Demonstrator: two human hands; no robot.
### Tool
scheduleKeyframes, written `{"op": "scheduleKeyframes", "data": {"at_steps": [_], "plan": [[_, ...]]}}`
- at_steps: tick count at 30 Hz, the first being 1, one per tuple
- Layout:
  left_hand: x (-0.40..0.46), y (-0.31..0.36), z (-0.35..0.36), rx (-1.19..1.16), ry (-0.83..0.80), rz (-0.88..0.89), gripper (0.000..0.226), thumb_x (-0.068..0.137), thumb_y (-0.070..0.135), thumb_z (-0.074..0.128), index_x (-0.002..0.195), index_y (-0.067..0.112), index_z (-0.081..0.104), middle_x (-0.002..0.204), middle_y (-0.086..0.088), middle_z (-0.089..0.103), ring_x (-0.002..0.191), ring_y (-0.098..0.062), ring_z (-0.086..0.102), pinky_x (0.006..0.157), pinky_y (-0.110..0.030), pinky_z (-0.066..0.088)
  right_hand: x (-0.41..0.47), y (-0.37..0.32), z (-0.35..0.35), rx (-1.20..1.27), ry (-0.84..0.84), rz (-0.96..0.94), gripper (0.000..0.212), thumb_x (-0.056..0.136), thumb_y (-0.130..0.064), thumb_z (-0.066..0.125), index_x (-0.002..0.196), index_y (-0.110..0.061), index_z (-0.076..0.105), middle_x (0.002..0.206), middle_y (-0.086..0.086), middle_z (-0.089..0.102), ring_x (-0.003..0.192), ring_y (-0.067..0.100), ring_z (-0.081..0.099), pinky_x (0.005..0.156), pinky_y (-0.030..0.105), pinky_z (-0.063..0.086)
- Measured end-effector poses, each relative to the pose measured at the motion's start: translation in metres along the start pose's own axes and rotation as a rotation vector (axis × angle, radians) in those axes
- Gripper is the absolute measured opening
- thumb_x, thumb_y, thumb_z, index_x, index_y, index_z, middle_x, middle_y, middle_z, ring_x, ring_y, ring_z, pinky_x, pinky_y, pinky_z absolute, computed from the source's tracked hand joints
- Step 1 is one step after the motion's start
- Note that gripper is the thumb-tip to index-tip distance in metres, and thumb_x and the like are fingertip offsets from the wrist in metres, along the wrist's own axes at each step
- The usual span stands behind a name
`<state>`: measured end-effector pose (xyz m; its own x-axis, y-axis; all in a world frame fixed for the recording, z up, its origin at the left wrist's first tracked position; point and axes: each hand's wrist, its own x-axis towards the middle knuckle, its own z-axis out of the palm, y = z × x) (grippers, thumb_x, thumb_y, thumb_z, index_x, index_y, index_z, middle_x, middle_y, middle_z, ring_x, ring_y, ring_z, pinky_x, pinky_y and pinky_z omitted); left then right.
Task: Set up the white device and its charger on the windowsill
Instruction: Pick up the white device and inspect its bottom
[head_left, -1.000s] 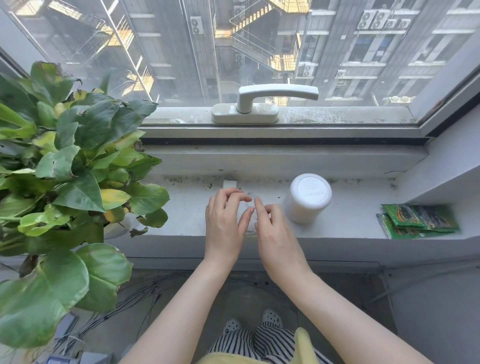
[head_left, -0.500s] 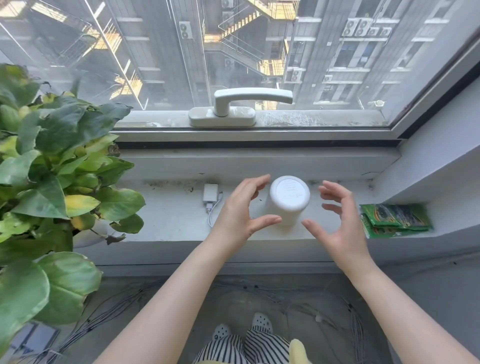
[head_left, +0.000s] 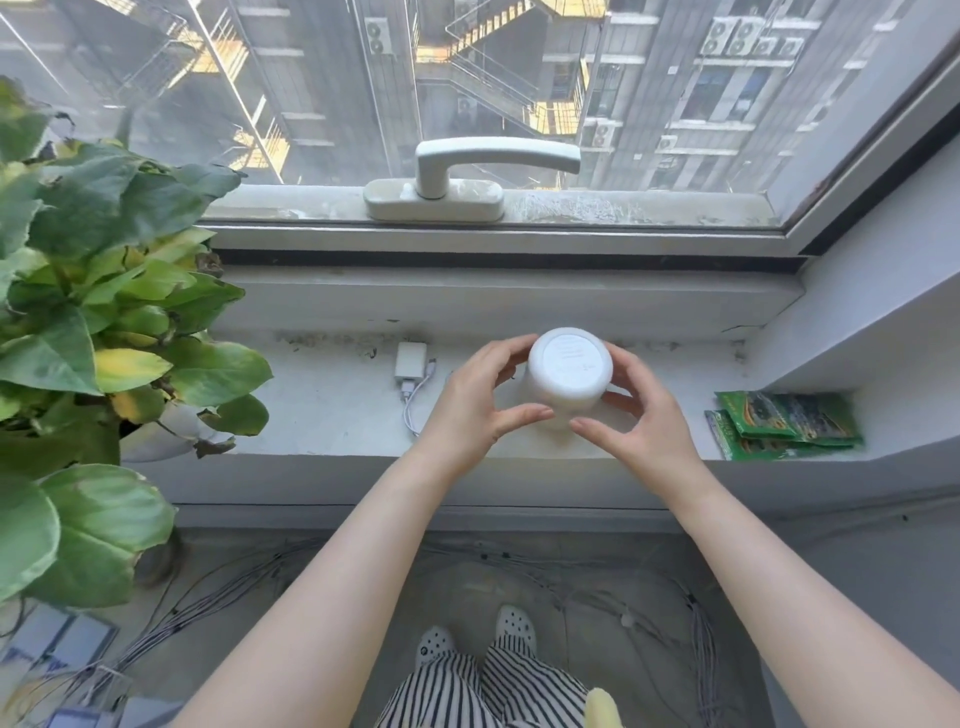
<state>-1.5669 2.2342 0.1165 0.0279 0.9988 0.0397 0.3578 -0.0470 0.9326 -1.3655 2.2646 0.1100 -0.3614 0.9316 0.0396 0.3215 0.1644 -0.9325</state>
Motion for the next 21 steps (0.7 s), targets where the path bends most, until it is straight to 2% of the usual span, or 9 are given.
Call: {"op": "scheduleKeyframes", "data": {"at_steps": [3,8,14,18,21], "plan": [[0.001,-0.002,0.000,-0.016,0.000,-0.021,0.062,0.075,0.019,0.078,0.131,0.020,0.052,0.131,0.007,0.059,0.124,-0.004,0.052,0.108,-0.032,0.041,0.002,0.002,0.000,0.005,0.012,0.000,0.071,0.070,-0.024,0.081,0.133,-0.027,0.050,0.131,-0.015,0.058,0.124,0.012,0.053,0.101,0.040,0.047],[0.000,-0.004,0.004,-0.075,-0.002,-0.045,0.059,0.074,0.014,0.079,0.126,0.020,0.051,0.128,0.005,0.061,0.123,-0.005,0.054,0.110,-0.031,0.040,0.003,0.002,0.002,0.002,0.040,0.009,0.068,0.070,-0.020,0.084,0.129,-0.029,0.052,0.125,-0.019,0.061,0.120,0.006,0.055,0.098,0.031,0.048],[0.000,0.001,0.001,-0.076,0.013,-0.022,0.059,0.073,0.015,0.079,0.125,0.019,0.052,0.126,0.005,0.062,0.121,-0.006,0.056,0.108,-0.030,0.042,0.007,-0.003,0.001,0.019,0.044,-0.004,0.068,0.067,-0.025,0.083,0.128,-0.026,0.054,0.122,-0.021,0.062,0.119,0.011,0.056,0.098,0.043,0.049],[-0.003,0.010,-0.005,-0.048,0.037,-0.037,0.051,0.074,0.025,0.079,0.120,0.023,0.056,0.117,0.014,0.064,0.113,0.001,0.058,0.101,-0.021,0.044,0.009,-0.008,-0.002,0.023,0.024,0.004,0.064,0.065,-0.040,0.082,0.123,-0.032,0.057,0.117,-0.018,0.065,0.114,0.013,0.059,0.095,0.044,0.051],[-0.006,0.014,-0.008,-0.043,0.052,-0.067,0.043,0.074,0.030,0.078,0.113,0.025,0.059,0.110,0.016,0.067,0.105,-0.001,0.062,0.096,-0.022,0.048,0.009,-0.012,-0.003,0.048,-0.004,0.028,0.059,0.064,-0.049,0.078,0.118,-0.033,0.060,0.111,-0.012,0.067,0.104,0.014,0.063,0.086,0.041,0.055]]}}
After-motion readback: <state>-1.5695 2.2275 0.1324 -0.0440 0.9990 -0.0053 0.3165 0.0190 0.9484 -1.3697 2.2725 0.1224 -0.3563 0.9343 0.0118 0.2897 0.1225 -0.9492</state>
